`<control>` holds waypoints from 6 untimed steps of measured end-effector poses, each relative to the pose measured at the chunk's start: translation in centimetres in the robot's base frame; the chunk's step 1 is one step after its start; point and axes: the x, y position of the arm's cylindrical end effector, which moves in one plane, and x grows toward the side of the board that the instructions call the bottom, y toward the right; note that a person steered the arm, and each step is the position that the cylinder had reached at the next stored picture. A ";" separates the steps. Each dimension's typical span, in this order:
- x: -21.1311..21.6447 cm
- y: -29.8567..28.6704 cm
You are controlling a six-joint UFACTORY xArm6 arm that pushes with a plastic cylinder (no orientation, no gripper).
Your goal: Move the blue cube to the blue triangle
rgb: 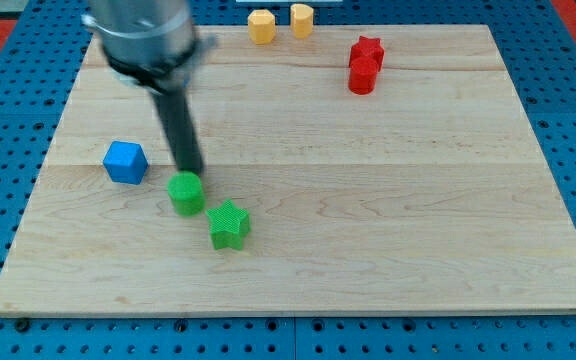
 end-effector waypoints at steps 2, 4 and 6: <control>0.3 -8.4; -6.3 -9.3; -6.8 -8.4</control>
